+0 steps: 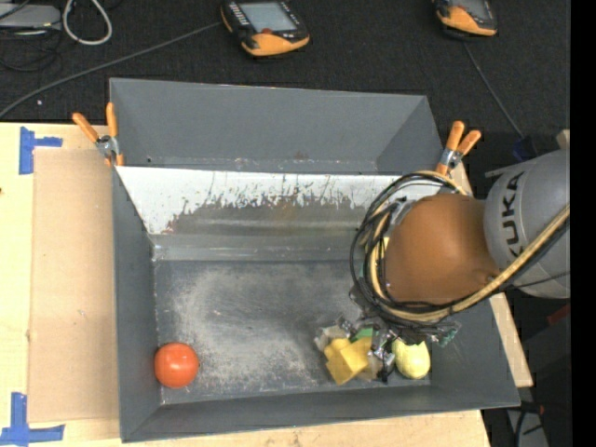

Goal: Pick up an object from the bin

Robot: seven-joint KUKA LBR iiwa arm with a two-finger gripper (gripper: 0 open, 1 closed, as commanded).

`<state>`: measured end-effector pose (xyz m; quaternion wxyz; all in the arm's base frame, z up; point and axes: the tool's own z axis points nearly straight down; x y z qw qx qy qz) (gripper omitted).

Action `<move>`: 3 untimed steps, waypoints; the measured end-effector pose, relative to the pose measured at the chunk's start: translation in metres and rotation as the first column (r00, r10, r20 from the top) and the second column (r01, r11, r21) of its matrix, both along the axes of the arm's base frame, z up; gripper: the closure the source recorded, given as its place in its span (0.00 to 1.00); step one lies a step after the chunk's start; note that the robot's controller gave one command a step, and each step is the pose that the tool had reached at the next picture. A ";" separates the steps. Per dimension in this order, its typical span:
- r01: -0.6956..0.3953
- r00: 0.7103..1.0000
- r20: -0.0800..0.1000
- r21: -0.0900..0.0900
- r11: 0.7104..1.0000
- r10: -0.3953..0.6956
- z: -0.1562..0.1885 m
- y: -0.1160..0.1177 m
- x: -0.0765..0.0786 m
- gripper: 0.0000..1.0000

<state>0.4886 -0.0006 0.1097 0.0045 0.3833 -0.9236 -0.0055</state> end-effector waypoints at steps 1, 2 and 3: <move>0.000 1.000 0.007 0.000 1.000 0.000 0.040 0.000 0.002 1.00; 0.002 1.000 0.006 0.001 1.000 -0.002 0.073 0.000 0.002 1.00; 0.004 1.000 0.005 0.001 1.000 -0.004 0.101 0.001 0.002 1.00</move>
Offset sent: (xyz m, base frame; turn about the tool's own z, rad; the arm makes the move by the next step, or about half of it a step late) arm 0.0021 -0.0004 0.0886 0.0000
